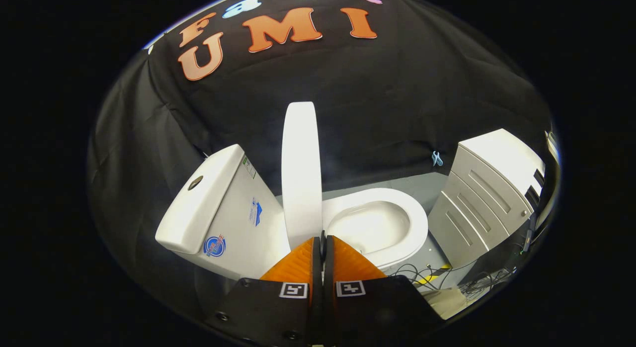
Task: Open the toilet lid.
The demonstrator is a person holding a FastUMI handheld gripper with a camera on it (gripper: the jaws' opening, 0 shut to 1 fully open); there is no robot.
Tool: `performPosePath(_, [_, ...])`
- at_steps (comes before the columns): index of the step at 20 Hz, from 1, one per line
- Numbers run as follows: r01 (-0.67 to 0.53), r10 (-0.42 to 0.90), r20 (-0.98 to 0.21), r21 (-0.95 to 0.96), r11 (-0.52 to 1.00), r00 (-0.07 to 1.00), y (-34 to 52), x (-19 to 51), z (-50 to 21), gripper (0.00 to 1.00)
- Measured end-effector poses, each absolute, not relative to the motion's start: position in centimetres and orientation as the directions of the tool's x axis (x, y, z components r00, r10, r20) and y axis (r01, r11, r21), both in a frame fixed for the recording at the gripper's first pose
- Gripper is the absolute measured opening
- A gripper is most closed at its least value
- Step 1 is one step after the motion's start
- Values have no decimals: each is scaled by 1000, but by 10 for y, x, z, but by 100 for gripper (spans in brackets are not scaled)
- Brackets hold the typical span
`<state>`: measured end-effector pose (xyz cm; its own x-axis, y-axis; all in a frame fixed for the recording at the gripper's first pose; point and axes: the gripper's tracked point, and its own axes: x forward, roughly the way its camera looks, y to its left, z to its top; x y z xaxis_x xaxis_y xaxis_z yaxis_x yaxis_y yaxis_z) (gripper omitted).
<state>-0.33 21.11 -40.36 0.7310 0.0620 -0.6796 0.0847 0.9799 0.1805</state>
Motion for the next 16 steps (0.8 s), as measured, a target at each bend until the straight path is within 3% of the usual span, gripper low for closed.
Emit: performPosePath(16, [0, 69, -660, 104, 995, 748, 266, -6, -395, 7])
